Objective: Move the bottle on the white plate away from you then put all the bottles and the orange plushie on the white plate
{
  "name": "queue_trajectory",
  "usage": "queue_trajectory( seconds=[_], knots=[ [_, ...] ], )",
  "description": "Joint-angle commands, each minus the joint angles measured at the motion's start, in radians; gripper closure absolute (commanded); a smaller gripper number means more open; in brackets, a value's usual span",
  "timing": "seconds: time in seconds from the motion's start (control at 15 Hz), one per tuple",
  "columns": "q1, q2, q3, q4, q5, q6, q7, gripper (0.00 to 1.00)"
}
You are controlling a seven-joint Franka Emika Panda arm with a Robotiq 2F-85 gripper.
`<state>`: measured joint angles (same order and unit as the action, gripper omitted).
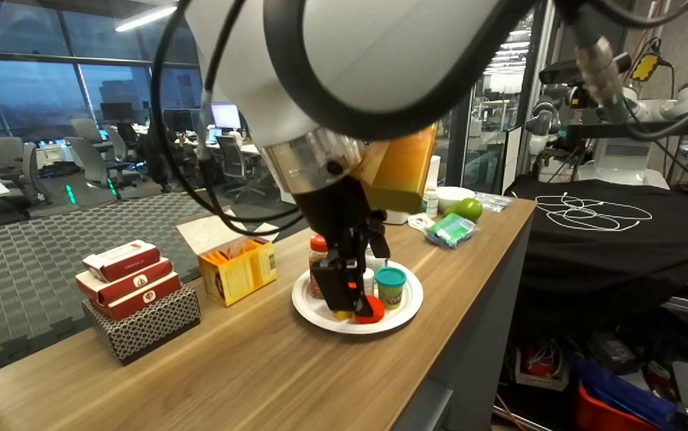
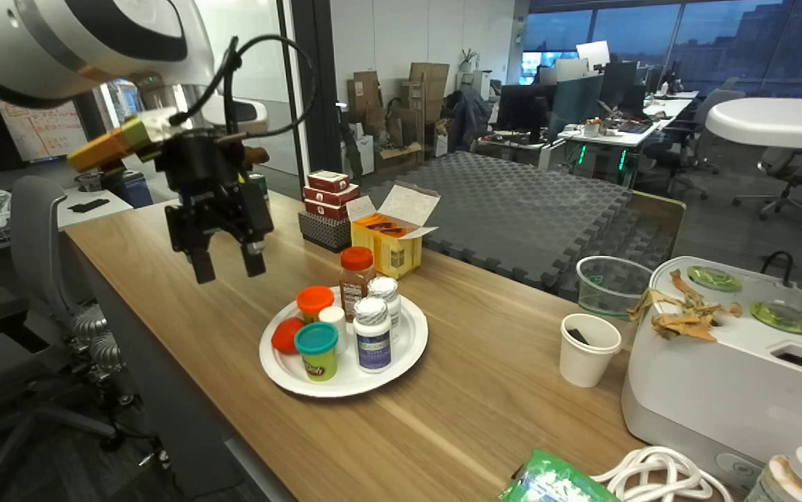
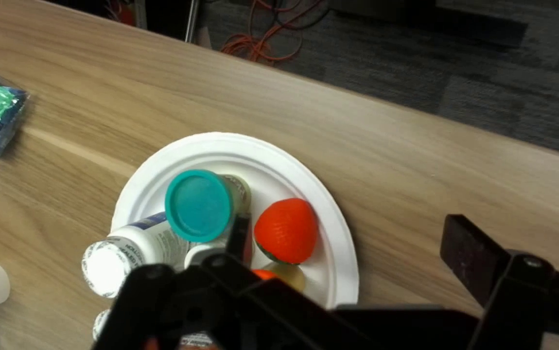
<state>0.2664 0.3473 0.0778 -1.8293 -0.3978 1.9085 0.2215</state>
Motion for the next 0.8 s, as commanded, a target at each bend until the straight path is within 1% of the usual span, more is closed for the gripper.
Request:
queue_trajectory(
  seconds=[0.0,0.2,0.33,0.53,0.73],
  knots=[
    [-0.021,-0.137,0.042,0.020,0.118,-0.102,-0.061,0.00],
    [-0.026,-0.221,0.046,0.054,0.177,-0.164,-0.012,0.00],
    [-0.029,-0.279,0.044,0.049,0.190,-0.166,0.041,0.00],
    [-0.032,-0.359,0.056,-0.006,0.206,-0.094,0.128,0.00],
    [-0.034,-0.398,0.070,-0.100,0.184,0.055,0.226,0.00]
  ],
)
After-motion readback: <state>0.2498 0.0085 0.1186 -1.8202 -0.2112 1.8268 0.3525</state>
